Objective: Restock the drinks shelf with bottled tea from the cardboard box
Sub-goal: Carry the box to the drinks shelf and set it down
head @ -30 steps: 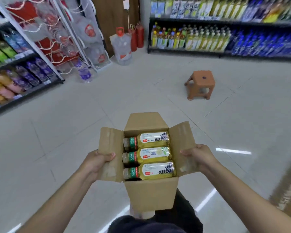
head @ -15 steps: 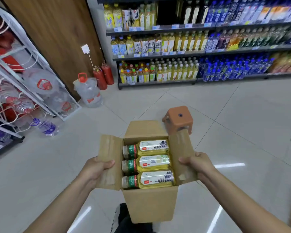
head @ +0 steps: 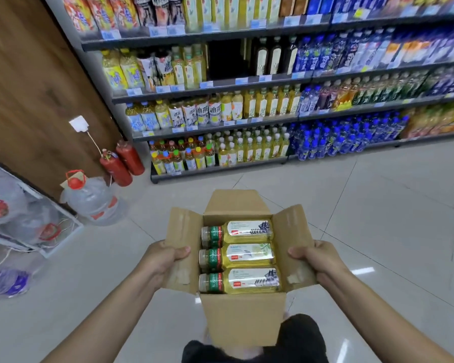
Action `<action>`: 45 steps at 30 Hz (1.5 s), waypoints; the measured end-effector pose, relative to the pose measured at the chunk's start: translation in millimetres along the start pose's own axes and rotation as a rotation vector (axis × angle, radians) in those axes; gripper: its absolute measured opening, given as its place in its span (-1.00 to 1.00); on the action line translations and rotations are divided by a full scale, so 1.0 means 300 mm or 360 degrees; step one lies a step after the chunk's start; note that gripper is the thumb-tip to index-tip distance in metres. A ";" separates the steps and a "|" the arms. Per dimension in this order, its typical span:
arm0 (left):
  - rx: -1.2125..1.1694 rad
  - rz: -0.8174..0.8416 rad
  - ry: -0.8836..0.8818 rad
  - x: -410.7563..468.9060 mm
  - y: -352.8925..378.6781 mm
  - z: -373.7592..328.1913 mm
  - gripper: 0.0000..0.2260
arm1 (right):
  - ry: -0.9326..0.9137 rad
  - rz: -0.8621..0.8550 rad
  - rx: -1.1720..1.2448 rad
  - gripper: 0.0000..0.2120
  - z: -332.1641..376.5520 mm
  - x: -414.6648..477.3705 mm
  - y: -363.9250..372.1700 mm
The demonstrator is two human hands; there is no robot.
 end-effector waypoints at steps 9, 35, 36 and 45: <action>-0.0051 -0.0219 -0.0005 0.425 0.378 -0.453 -0.72 | -0.0025 0.0221 -0.0091 -0.77 0.620 0.617 -0.020; -0.0022 -0.0347 -0.0296 2.073 0.864 -0.750 -0.86 | 0.0101 -0.0068 -0.0544 -0.83 1.151 2.280 0.474; -0.0007 -0.0378 -0.0306 2.130 0.880 -0.716 -0.86 | 0.0121 -0.0065 -0.0563 -0.85 1.126 2.354 0.494; 0.0036 -0.0444 -0.0427 2.712 0.944 -0.356 -0.93 | 0.0202 -0.0023 -0.0596 -0.87 0.856 2.979 0.705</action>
Point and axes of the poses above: each hand's wrist, its own x-axis towards the middle knuckle, its own y-axis out of the palm, z = x × y, the point moved 7 cm from there along x, towards the middle knuckle, and after that the axes turned 4 degrees about y, right-handed, at the moved point
